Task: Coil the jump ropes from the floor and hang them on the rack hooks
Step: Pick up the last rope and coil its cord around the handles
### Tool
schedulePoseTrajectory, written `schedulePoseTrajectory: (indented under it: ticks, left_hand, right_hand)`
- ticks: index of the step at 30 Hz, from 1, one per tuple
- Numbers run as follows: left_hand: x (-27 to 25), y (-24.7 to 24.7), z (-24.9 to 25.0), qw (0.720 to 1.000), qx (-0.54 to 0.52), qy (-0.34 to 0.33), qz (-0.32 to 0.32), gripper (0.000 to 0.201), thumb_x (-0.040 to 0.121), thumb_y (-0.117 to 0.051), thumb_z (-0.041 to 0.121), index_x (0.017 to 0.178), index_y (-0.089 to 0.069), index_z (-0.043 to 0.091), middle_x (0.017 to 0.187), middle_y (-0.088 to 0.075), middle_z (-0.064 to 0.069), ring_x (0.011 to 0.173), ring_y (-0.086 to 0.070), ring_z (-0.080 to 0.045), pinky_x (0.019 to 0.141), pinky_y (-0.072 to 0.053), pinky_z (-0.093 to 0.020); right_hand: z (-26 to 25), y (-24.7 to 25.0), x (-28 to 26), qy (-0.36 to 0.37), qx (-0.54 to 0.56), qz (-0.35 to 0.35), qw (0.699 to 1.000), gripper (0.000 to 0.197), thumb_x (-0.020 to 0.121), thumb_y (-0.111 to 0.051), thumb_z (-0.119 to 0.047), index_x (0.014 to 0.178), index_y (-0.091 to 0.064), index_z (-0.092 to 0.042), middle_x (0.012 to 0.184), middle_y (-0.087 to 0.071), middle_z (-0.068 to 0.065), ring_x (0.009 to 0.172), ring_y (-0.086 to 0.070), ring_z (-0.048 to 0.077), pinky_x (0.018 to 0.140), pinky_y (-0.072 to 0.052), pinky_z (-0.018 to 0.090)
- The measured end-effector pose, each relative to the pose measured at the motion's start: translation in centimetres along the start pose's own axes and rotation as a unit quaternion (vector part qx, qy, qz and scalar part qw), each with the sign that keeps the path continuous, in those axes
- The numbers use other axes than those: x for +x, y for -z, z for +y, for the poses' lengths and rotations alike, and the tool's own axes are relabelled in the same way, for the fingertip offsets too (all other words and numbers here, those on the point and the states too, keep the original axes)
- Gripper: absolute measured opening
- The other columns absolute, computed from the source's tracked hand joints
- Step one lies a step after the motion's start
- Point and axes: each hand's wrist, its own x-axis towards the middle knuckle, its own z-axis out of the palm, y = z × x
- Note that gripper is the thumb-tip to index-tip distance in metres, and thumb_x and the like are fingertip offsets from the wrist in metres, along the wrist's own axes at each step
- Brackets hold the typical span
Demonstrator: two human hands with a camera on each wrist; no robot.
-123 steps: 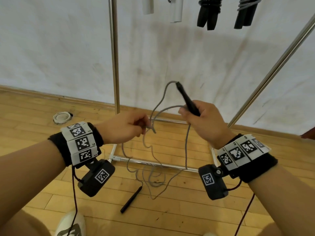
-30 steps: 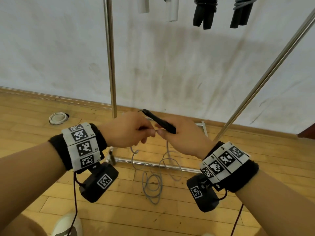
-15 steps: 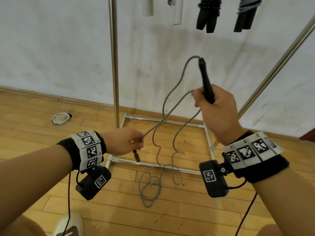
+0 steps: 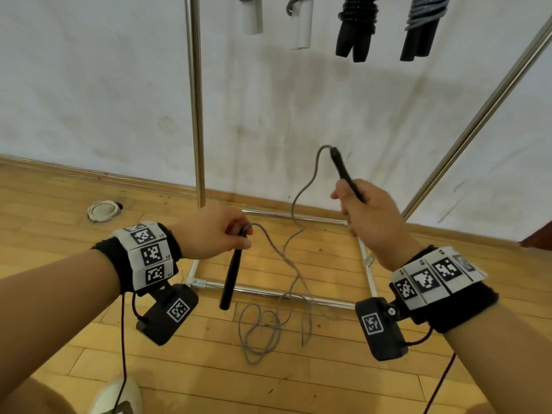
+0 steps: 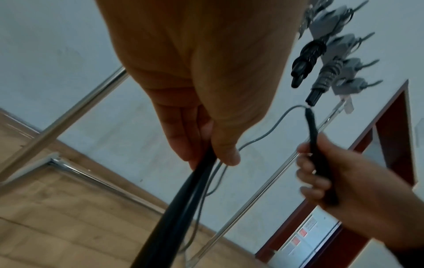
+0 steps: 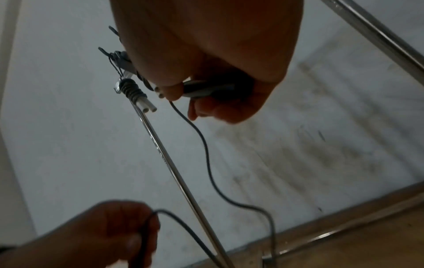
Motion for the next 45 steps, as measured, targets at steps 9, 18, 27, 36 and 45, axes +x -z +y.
schedulePoseTrajectory:
  ticks: [9,18,27,36,45]
  left_hand:
    - [0.3,2.4,4.4,0.963,-0.261,-0.033,0.059,0.021,0.077,-0.08,0.023,0.094,-0.071,0.016,0.086,-0.075,-0.009,0.078,-0.074,-0.021,0.069,-0.06,-0.024]
    - [-0.4,1.8,6.9,0.961,-0.249,-0.067,0.1,0.016,0.08,-0.079,0.02,0.094,-0.071,0.017,0.082,-0.075,-0.002,0.075,-0.073,-0.015,0.072,-0.062,-0.03]
    - [-1.2,1.9,7.6,0.967,-0.205,-0.063,0.136,0.014,0.081,-0.079,0.024,0.092,-0.072,0.02,0.081,-0.073,0.0,0.076,-0.071,-0.015,0.075,-0.06,-0.038]
    - [-1.0,1.6,7.6,0.978,-0.152,-0.064,0.126,0.023,0.092,-0.059,0.047,0.106,-0.066,0.03,0.09,-0.071,0.014,0.083,-0.066,0.002,0.072,-0.053,-0.018]
    - [-1.5,-0.3,7.7,0.976,-0.202,-0.075,-0.027,0.01,0.102,-0.048,0.03,0.108,-0.051,0.022,0.09,-0.07,0.0,0.074,-0.07,-0.011,0.07,-0.061,-0.035]
  right_hand:
    - [-0.8,-4.0,-2.7,0.001,0.088,-0.208,0.974,0.015,0.101,-0.051,-0.016,0.112,-0.049,-0.025,0.095,-0.074,0.004,0.085,-0.07,0.014,0.084,-0.056,0.031]
    - [-1.6,-5.7,-3.2,0.024,0.122,-0.215,0.969,0.027,0.087,-0.07,-0.02,0.111,-0.059,-0.024,0.091,-0.076,0.002,0.085,-0.075,0.02,0.07,-0.06,0.035]
    - [-2.0,-5.9,-3.5,0.034,0.145,-0.192,0.97,0.021,0.083,-0.074,-0.01,0.099,-0.066,-0.022,0.084,-0.077,0.005,0.08,-0.075,0.02,0.063,-0.059,0.028]
    - [-3.3,-4.5,-2.5,0.046,0.152,-0.121,0.98,0.019,0.086,-0.073,-0.009,0.102,-0.064,-0.007,0.084,-0.076,0.009,0.08,-0.075,0.022,0.065,-0.061,0.035]
    - [-4.1,-2.3,-1.1,0.046,0.285,-0.022,0.957,0.014,0.09,-0.066,-0.005,0.1,-0.062,0.004,0.088,-0.076,0.015,0.086,-0.074,0.031,0.068,-0.06,0.036]
